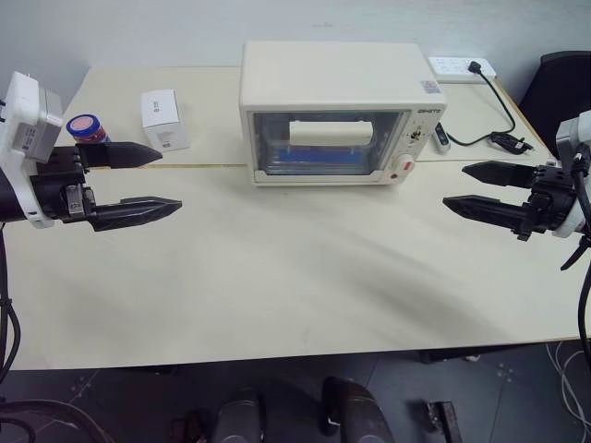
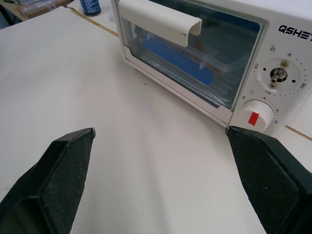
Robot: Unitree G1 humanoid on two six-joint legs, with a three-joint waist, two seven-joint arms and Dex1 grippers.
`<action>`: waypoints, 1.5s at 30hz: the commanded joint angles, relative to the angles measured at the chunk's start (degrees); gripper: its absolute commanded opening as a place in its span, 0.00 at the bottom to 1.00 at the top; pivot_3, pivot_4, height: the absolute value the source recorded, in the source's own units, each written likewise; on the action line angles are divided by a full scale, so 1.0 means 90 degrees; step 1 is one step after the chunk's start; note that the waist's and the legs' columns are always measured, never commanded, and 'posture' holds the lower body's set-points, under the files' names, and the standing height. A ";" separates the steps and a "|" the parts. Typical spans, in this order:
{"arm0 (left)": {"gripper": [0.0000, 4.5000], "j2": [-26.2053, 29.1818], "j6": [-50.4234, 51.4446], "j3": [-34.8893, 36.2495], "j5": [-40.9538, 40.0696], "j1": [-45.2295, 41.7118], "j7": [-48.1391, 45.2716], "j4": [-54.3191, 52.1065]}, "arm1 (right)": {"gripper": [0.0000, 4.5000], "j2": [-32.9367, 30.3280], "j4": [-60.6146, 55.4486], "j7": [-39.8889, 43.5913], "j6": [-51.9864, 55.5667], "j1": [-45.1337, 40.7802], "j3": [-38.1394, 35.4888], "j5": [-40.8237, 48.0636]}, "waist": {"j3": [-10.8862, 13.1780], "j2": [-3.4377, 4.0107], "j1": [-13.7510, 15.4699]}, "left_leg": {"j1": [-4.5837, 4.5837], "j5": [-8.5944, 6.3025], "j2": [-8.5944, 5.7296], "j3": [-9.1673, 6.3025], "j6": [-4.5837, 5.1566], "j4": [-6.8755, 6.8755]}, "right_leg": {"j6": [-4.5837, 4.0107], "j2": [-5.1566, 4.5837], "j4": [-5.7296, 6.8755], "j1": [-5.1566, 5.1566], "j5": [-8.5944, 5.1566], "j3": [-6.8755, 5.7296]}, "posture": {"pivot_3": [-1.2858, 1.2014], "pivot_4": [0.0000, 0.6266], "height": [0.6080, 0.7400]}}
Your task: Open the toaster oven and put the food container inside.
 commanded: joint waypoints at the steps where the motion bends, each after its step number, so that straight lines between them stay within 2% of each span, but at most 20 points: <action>1: 1.00 0.0150 -0.0076 0.0225 -0.0031 -0.0014 -0.0022 -0.0052 | 0.99 -0.0133 -0.0156 0.0006 -0.0092 0.0007 -0.0310 0.0105 | 0.0000 0.0000 0.0000 | 0.0000 0.0000 0.0000 0.0000 0.0000 0.0000 | 0.0000 0.0000 0.0000 0.0000 0.0000 0.0000 | 0.52 0.24 1.00; 45: 1.00 0.0150 -0.0076 0.0224 -0.0031 -0.0014 -0.0022 -0.0052 | 0.99 -0.0133 -0.0155 0.0006 -0.0093 0.0007 -0.0309 0.0105 | 0.0000 0.0000 0.0001 | 0.0000 0.0000 0.0000 0.0001 0.0000 0.0000 | 0.0000 0.0000 0.0001 0.0000 0.0000 0.0001 | 0.52 0.24 1.00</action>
